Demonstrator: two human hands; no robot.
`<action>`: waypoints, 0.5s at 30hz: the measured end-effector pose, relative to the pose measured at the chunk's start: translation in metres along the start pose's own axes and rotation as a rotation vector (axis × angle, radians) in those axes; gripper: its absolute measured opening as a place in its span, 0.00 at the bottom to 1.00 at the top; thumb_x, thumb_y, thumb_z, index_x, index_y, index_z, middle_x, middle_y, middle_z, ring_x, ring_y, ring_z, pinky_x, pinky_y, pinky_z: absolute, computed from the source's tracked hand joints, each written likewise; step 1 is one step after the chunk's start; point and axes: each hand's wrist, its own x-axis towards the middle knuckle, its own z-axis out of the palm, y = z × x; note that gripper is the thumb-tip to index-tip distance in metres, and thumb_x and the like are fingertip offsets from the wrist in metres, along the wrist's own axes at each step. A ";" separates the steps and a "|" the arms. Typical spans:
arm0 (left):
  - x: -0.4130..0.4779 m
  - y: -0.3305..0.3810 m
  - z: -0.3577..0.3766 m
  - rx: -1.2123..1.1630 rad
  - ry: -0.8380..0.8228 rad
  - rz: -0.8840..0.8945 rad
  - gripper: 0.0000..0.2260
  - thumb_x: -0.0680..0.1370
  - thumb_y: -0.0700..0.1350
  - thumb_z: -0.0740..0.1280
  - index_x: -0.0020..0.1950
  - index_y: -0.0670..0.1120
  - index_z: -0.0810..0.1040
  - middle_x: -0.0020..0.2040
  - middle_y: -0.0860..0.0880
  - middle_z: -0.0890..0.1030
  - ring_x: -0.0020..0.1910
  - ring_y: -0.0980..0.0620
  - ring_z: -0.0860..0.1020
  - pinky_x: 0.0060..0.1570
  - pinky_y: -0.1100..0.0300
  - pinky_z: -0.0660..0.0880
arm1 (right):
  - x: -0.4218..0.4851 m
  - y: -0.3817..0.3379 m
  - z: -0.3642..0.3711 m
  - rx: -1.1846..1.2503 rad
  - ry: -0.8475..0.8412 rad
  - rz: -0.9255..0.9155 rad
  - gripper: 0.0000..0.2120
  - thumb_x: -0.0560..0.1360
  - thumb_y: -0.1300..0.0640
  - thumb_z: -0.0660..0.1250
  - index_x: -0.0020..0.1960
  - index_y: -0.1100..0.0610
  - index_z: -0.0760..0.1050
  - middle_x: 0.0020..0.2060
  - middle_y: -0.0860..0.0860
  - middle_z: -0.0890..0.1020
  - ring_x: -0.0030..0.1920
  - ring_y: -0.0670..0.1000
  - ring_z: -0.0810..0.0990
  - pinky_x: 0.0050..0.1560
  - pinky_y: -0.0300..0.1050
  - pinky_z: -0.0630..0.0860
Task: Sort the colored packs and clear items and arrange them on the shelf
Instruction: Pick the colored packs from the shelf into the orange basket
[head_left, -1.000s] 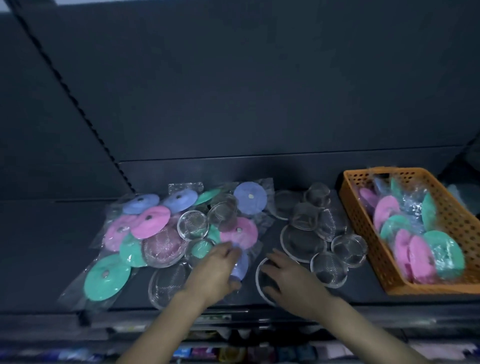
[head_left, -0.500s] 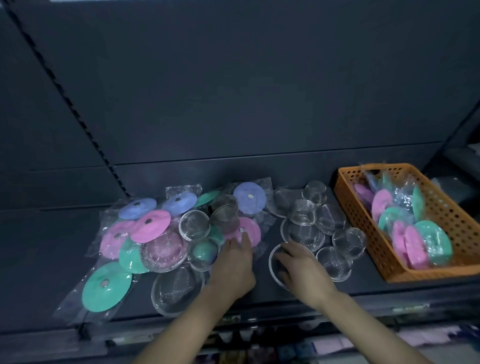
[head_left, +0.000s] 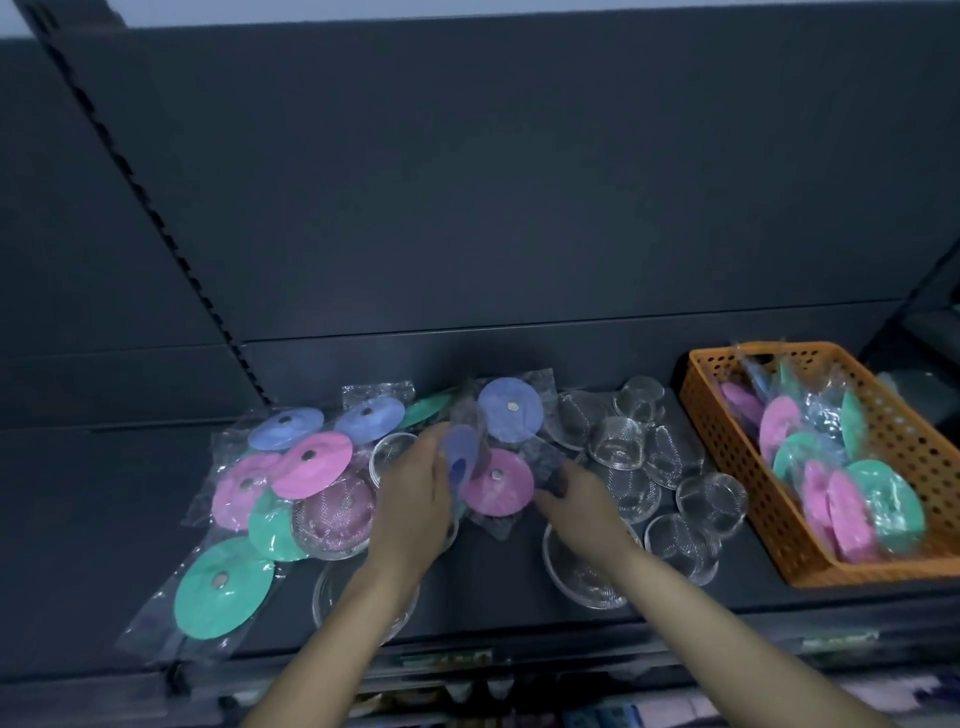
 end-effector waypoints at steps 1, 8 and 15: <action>0.001 -0.001 -0.001 0.022 0.010 -0.027 0.14 0.80 0.39 0.57 0.63 0.45 0.75 0.52 0.53 0.77 0.48 0.60 0.72 0.45 0.77 0.63 | 0.007 -0.004 0.003 0.220 0.020 0.154 0.09 0.71 0.66 0.68 0.50 0.63 0.78 0.44 0.57 0.82 0.43 0.55 0.79 0.43 0.46 0.73; 0.007 -0.016 -0.003 0.030 0.056 -0.157 0.15 0.80 0.37 0.58 0.65 0.46 0.74 0.48 0.45 0.82 0.41 0.51 0.76 0.37 0.68 0.64 | 0.038 -0.022 0.017 0.581 -0.165 0.520 0.09 0.68 0.69 0.71 0.35 0.58 0.74 0.24 0.51 0.72 0.25 0.47 0.67 0.22 0.36 0.62; 0.020 -0.018 -0.008 -0.059 0.145 -0.230 0.13 0.80 0.36 0.58 0.63 0.43 0.75 0.48 0.49 0.79 0.45 0.50 0.76 0.40 0.64 0.66 | 0.074 -0.031 -0.004 0.121 0.064 0.101 0.12 0.72 0.63 0.65 0.30 0.58 0.71 0.27 0.52 0.71 0.32 0.51 0.68 0.29 0.43 0.62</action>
